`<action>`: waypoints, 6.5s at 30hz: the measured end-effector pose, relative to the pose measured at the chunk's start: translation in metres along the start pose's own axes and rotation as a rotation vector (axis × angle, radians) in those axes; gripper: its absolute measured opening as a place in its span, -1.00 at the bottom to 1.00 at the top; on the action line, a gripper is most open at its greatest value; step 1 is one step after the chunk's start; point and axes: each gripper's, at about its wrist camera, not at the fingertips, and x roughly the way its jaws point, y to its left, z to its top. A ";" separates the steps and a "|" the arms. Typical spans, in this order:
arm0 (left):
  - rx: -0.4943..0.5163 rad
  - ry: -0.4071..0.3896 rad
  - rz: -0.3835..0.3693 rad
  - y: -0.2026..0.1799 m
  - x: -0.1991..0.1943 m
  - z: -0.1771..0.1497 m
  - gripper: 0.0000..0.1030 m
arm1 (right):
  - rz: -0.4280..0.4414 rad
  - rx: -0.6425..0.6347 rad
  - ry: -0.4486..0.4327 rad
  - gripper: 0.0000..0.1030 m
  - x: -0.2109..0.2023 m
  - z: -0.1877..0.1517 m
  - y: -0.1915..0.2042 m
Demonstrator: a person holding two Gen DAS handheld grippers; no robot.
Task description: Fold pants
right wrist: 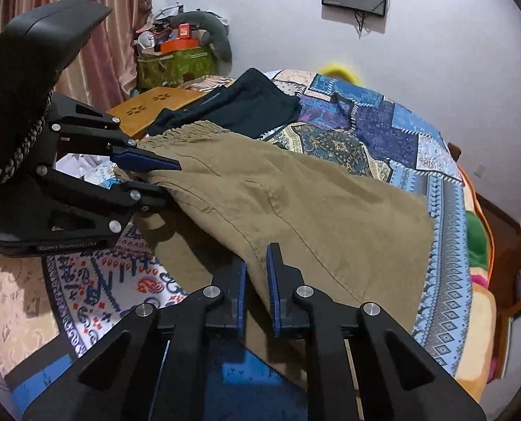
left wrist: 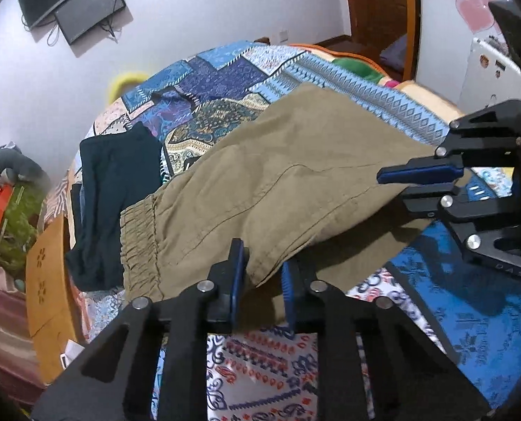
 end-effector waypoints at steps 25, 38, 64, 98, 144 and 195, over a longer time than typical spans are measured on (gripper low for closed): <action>-0.285 -0.023 -0.050 0.060 -0.041 -0.033 0.23 | 0.089 0.223 -0.047 -0.03 -0.029 -0.008 -0.012; -0.385 0.028 -0.010 0.098 0.008 -0.023 0.32 | 0.128 0.330 -0.007 0.00 0.021 0.013 -0.014; -0.450 0.079 0.023 0.114 0.029 -0.059 0.62 | -0.149 0.385 0.222 -0.01 -0.024 -0.093 -0.088; -0.485 0.054 0.073 0.182 0.061 0.036 0.63 | -0.150 0.373 -0.019 0.07 0.007 0.027 -0.180; -0.527 0.055 0.005 0.185 0.062 0.027 0.48 | -0.041 0.337 0.082 -0.22 0.088 0.077 -0.190; -0.401 0.162 0.053 0.103 0.023 -0.041 0.79 | 0.109 0.377 0.308 0.34 0.035 -0.045 -0.100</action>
